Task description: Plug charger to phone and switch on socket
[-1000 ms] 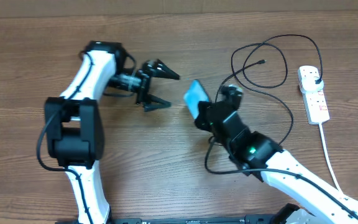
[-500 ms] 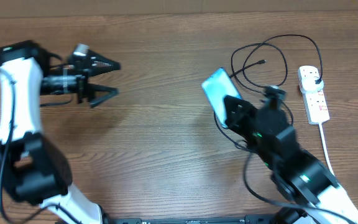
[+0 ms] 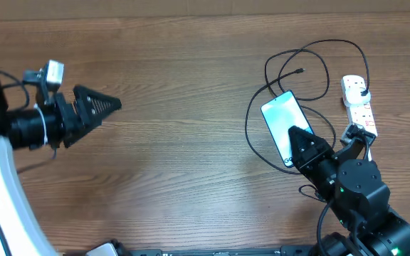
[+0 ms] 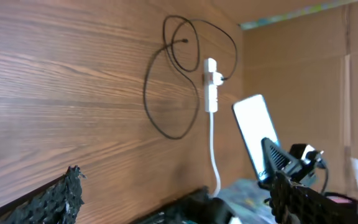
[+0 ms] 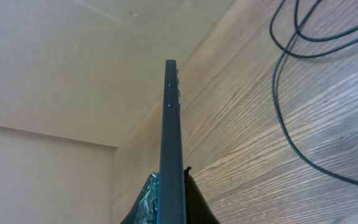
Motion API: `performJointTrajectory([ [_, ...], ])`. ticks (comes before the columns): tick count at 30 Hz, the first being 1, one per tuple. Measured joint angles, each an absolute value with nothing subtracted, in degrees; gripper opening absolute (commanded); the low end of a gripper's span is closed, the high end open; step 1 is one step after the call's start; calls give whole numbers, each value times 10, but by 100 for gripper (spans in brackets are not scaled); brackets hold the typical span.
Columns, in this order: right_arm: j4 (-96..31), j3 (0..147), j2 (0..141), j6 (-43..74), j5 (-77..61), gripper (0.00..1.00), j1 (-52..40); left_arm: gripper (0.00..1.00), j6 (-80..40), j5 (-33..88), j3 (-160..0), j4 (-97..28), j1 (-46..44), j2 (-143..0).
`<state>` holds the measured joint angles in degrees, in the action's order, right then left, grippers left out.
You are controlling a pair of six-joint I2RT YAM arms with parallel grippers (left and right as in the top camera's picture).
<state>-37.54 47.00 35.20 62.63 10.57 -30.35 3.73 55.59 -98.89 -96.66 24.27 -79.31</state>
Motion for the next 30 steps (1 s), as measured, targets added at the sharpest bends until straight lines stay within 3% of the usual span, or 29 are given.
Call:
performJointTrajectory([
  [18, -371, 470, 377, 628, 203, 4, -302, 100, -101, 452, -974, -961, 243, -508],
  [24, -357, 470, 422, 628, 203, 4, -301, 99, -201, 387, -877, -855, 243, -489],
  [30, -356, 470, 437, 642, 198, 4, -300, 99, -324, 402, -707, -690, 243, -510],
])
